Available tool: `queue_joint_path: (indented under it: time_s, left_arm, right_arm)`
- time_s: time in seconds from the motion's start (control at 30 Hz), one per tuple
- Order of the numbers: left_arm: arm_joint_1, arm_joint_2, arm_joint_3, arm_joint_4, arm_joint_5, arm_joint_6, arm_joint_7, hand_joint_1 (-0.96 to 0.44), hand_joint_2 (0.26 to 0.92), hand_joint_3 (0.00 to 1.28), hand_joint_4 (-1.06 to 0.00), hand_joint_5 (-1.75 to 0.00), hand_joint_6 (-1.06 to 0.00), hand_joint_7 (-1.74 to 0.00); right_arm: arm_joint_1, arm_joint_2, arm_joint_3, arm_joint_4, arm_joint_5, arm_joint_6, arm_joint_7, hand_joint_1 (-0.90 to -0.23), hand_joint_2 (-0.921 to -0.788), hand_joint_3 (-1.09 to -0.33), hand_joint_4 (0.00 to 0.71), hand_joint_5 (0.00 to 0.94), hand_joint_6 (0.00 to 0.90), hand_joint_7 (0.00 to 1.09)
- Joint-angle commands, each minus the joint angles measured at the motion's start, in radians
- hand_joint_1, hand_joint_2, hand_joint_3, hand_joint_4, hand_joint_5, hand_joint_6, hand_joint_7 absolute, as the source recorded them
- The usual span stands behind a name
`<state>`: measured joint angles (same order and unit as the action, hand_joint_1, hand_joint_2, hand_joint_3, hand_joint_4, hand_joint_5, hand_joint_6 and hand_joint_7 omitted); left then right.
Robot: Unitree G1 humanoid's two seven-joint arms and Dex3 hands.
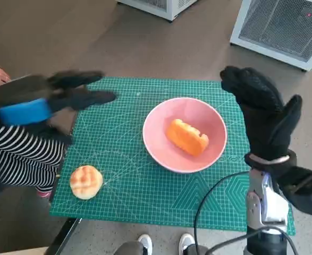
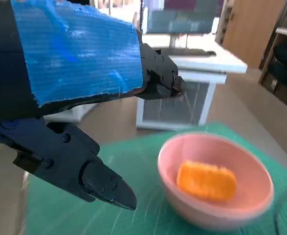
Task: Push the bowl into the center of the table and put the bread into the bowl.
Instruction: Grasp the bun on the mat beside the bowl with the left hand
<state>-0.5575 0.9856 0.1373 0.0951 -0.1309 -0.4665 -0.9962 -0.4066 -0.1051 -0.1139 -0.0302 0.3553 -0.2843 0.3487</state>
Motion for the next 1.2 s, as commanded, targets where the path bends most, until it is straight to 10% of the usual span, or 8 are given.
queue_joint_path:
  time_s: [0.03, 0.53, 1.2]
  left_arm:
    - [0.108, 0.058, 0.046, -0.039, -0.022, -0.016, -0.035, -0.43, 0.801, 0.01, -0.15, -0.01, -0.32, -0.05]
    - [0.401, 0.098, 0.085, -0.135, 0.059, 0.035, -0.025, -0.45, 0.797, 0.0, -0.16, -0.01, -0.34, -0.06]
    - [0.409, -0.039, -0.097, 0.014, 0.258, -0.096, 0.132, -0.4, 0.786, 0.0, -0.23, -0.02, -0.37, -0.04]
  right_arm:
    - [0.0, 0.0, -0.006, 0.026, 0.014, 0.005, 0.012, -0.679, -0.921, -0.634, 0.157, 0.001, 0.067, 0.53]
    - [-0.02, -0.013, -0.012, 0.05, 0.02, 0.005, 0.043, -0.661, -0.921, -0.67, 0.139, 0.0, 0.056, 0.52]
    - [-0.024, -0.022, -0.021, 0.056, 0.017, 0.014, 0.06, -0.663, -0.921, -0.674, 0.129, 0.001, 0.053, 0.52]
